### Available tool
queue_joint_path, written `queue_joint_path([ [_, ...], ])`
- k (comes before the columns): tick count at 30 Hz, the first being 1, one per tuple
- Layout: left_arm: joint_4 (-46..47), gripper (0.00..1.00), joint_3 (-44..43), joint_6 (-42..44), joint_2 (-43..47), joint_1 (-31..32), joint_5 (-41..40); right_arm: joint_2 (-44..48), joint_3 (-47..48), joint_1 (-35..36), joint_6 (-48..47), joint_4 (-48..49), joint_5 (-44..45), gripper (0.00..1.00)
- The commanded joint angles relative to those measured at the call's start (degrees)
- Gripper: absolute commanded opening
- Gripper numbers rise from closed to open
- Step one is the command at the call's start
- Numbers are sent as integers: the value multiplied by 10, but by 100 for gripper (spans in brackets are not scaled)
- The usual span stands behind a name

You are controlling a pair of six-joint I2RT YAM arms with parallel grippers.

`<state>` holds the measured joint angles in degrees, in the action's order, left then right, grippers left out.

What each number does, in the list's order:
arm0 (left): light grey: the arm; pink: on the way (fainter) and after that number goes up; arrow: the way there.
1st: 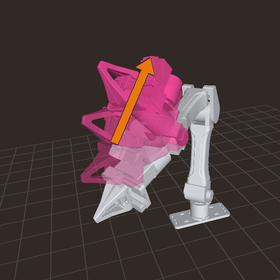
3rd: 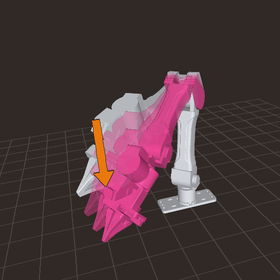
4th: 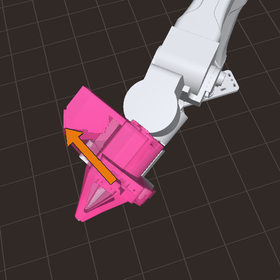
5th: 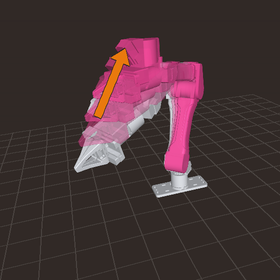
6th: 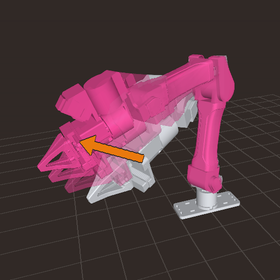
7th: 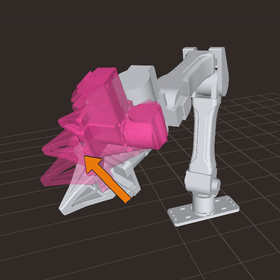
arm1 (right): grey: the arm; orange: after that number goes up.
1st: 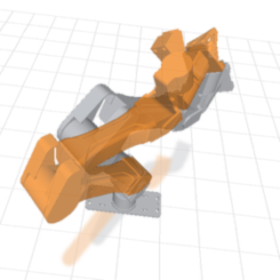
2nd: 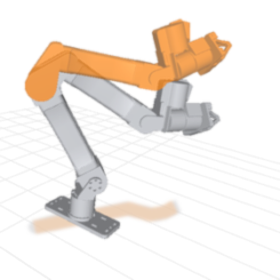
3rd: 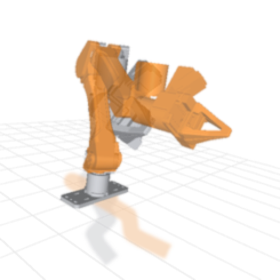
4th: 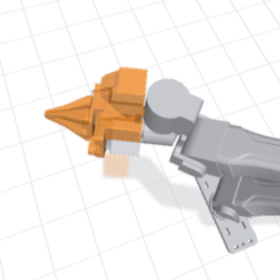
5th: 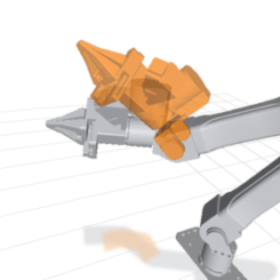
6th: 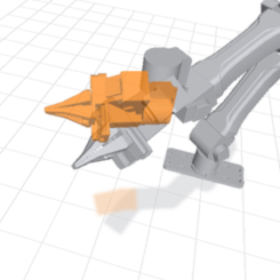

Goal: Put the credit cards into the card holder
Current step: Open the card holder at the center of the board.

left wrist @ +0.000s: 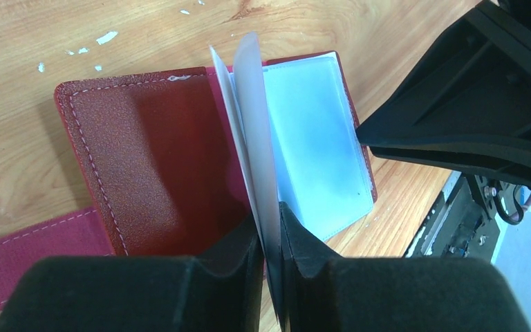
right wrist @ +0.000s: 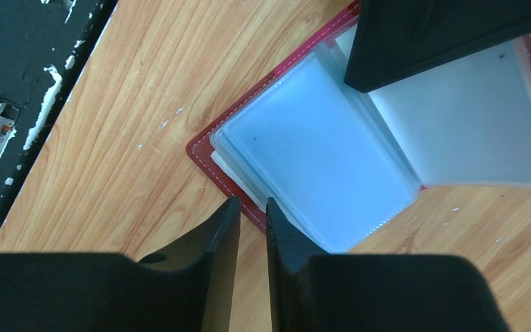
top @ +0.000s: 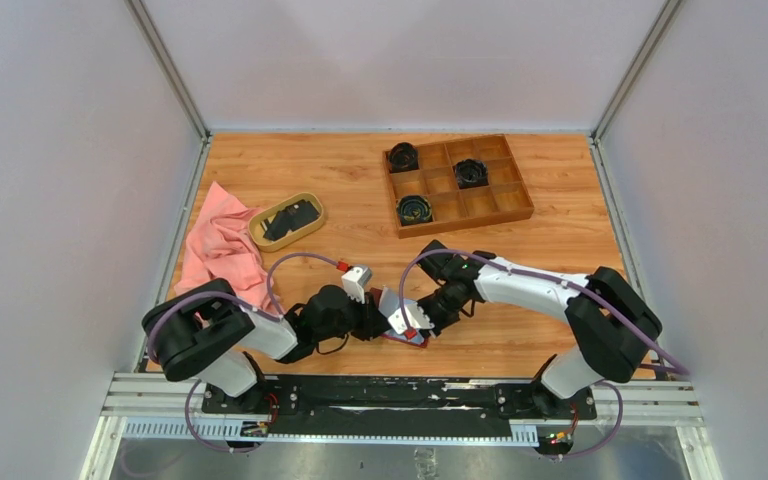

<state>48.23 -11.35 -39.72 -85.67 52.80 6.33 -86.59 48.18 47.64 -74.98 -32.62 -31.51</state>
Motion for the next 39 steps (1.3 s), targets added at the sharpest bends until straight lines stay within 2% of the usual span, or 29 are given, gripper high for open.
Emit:
queue_joint_path([
  [1,-2,16,10,-4,-21,-7,23,12,17,10,-20,-27,-17,24],
  [8,31,16,11,-14,-49,-13,42,-6,22,13,-15,-29,-10,22],
  [17,93,16,26,-35,-89,-29,66,-11,29,13,-27,-49,-7,12],
  [33,162,17,24,-54,-145,-37,100,-29,13,28,32,30,54,15],
  [39,214,24,34,-68,-171,-43,116,-45,17,39,56,41,62,11],
])
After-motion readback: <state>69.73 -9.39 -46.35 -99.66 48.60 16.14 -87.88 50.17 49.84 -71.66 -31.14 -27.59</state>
